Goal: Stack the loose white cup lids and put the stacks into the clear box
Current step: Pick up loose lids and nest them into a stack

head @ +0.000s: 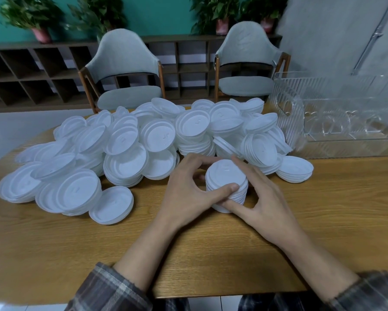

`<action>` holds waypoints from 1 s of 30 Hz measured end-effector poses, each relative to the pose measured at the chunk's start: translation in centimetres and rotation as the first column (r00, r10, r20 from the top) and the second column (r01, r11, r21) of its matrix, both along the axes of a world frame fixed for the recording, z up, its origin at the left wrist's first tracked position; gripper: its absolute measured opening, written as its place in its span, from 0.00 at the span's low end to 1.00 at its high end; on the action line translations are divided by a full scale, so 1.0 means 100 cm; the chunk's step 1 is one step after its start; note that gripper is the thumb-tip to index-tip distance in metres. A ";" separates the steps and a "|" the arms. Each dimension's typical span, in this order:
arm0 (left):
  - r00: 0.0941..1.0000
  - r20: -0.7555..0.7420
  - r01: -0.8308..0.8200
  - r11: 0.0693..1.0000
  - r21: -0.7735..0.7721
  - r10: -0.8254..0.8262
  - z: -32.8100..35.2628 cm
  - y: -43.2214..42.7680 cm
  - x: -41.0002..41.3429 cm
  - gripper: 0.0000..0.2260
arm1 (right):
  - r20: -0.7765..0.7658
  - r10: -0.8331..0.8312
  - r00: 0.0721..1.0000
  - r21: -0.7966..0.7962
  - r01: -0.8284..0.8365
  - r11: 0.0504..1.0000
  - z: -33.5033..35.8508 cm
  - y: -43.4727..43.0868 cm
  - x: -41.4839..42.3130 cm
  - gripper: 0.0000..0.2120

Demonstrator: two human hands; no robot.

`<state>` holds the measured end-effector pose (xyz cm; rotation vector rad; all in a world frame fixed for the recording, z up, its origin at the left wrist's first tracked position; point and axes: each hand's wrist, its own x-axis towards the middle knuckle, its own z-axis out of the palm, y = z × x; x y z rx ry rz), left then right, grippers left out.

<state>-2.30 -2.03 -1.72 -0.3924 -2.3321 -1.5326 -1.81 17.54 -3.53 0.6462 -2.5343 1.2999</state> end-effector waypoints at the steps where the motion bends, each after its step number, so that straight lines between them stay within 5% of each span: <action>1: 1.000 -0.013 -0.011 1.000 -0.006 0.011 0.001 0.000 0.000 0.23 | 0.002 0.002 1.000 -0.002 -0.002 1.000 0.000 0.000 0.000 0.41; 15: 1.000 -0.010 -0.010 0.994 -0.105 0.009 -0.008 -0.001 -0.002 0.26 | 0.011 0.008 1.000 -0.001 -0.008 1.000 -0.001 0.001 0.000 0.40; 24: 0.859 -0.470 -0.339 0.912 -0.231 0.200 -0.004 -0.009 -0.027 0.17 | -0.006 -0.084 0.996 -0.011 0.083 0.996 -0.005 0.002 -0.003 0.38; 30: 0.829 -0.529 -0.434 0.804 -0.407 0.180 0.007 -0.008 -0.051 0.22 | 0.012 -0.090 0.996 -0.008 0.090 0.996 -0.003 0.002 -0.003 0.38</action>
